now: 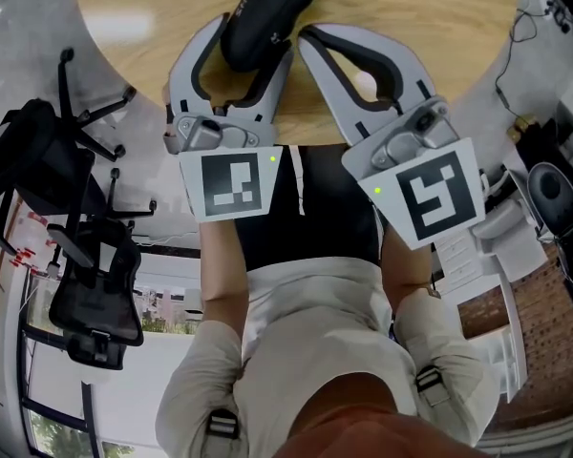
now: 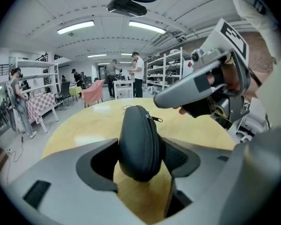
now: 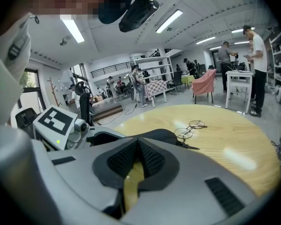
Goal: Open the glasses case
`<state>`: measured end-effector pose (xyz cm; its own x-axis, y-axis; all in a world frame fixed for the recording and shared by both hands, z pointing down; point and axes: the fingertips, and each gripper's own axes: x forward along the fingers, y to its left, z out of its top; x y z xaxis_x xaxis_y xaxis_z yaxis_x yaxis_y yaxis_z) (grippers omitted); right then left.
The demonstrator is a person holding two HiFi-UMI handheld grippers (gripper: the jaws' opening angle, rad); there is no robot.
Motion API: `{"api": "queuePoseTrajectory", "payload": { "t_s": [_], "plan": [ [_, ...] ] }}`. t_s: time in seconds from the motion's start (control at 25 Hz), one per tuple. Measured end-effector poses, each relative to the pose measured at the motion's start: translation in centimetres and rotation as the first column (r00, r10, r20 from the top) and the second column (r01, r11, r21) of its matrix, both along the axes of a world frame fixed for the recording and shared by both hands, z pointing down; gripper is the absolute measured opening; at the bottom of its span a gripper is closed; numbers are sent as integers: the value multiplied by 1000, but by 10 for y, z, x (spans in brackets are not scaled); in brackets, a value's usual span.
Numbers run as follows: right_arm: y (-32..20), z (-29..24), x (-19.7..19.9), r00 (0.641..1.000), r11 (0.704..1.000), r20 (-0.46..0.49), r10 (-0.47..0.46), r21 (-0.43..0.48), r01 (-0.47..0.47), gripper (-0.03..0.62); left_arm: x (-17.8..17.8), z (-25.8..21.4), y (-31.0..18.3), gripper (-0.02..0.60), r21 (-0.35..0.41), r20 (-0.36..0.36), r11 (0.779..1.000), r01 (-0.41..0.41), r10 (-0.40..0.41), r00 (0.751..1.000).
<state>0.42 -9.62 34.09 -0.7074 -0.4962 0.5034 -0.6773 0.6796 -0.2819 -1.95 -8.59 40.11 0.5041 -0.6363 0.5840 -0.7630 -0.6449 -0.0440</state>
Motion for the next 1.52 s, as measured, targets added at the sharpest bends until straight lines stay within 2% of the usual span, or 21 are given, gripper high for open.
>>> {"api": "queuePoseTrajectory", "payload": {
  "t_s": [0.16,0.24,0.36,0.56,0.96,1.16,1.4,1.52],
  "plan": [
    [11,-4,0,998,999,-37,-47,9,48,31,-3,-5,7,302,-45,-55,999,10,-12,998],
    [19,-4,-5,995,997,-64,-80,14,81,92,-3,-8,9,302,-59,-79,998,12,-16,997],
    [33,2,-10,972,986,-175,-156,23,163,117,-5,-10,13,301,-76,-103,997,12,-20,995],
    [44,6,-22,911,952,-331,-247,93,292,110,-11,-11,17,301,-98,-120,995,12,-24,993],
    [40,9,-28,825,905,-508,-248,181,384,65,-9,-12,26,301,-120,-138,993,-8,-9,990],
    [41,6,-26,818,902,-520,-246,185,390,41,-6,-14,28,301,-116,-146,993,-10,-7,989],
    [42,4,-24,858,930,-436,-272,109,351,21,-6,-12,29,299,-114,-148,993,-13,-4,989],
    [43,6,-23,867,939,-414,-279,73,337,21,-7,-10,31,299,-116,-151,993,-13,-4,989]
  ]
}}
